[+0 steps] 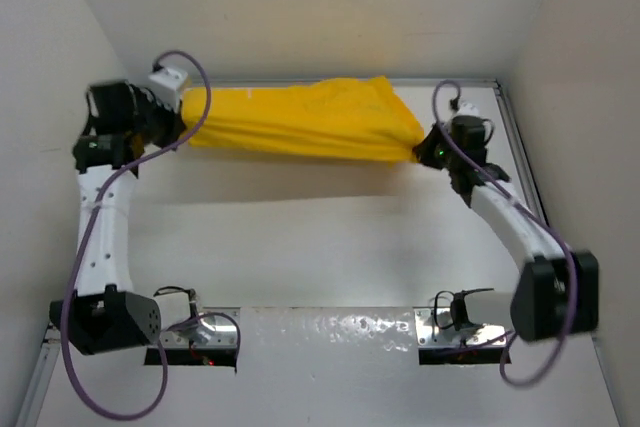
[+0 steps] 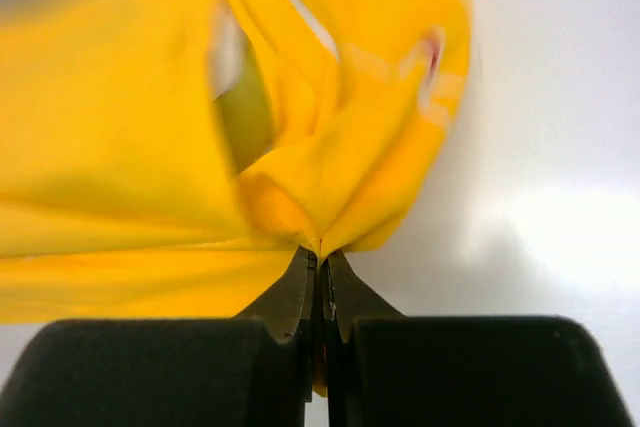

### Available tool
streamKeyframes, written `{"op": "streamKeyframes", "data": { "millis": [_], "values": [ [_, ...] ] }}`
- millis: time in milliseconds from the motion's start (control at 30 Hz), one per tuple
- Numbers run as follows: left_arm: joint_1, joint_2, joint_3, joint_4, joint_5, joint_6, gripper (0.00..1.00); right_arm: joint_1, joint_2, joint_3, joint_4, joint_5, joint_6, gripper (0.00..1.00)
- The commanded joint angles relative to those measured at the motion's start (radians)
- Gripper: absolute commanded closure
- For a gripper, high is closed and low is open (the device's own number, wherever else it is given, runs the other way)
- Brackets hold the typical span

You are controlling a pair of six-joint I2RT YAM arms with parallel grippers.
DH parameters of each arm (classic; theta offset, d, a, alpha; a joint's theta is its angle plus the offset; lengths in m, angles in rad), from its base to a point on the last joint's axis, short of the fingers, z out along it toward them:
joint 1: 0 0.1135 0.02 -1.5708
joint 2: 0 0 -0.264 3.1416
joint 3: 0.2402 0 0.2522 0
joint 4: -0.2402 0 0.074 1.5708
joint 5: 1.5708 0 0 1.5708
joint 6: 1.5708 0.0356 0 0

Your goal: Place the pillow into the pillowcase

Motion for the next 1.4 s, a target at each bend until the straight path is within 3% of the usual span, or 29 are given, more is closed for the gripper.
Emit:
{"op": "streamKeyframes", "data": {
  "millis": [0,133,233,433,700,1000,1367],
  "values": [
    [0.049,-0.109,0.376,-0.112,0.055,0.007,1.0,-0.035,-0.314,0.173,-0.038,0.192,-0.094,1.0],
    [0.049,-0.136,0.717,-0.232,0.005,-0.039,1.0,-0.032,-0.515,0.419,-0.201,0.206,-0.157,1.0],
    [0.049,-0.181,0.807,-0.275,-0.029,-0.053,1.0,-0.032,-0.579,0.513,-0.302,0.18,-0.166,1.0],
    [0.049,-0.248,0.797,-0.325,-0.069,-0.053,1.0,-0.033,-0.726,0.541,-0.443,0.199,-0.177,1.0],
    [0.049,-0.311,0.732,-0.443,0.047,-0.002,1.0,-0.033,-0.863,0.478,-0.518,0.246,-0.177,1.0],
    [0.049,-0.366,0.812,-0.502,0.063,0.01,1.0,-0.033,-0.859,0.581,-0.6,0.192,-0.168,1.0],
    [0.049,-0.342,0.838,-0.497,0.165,-0.02,1.0,-0.033,-0.883,0.655,-0.677,0.283,-0.214,1.0]
  ]
}}
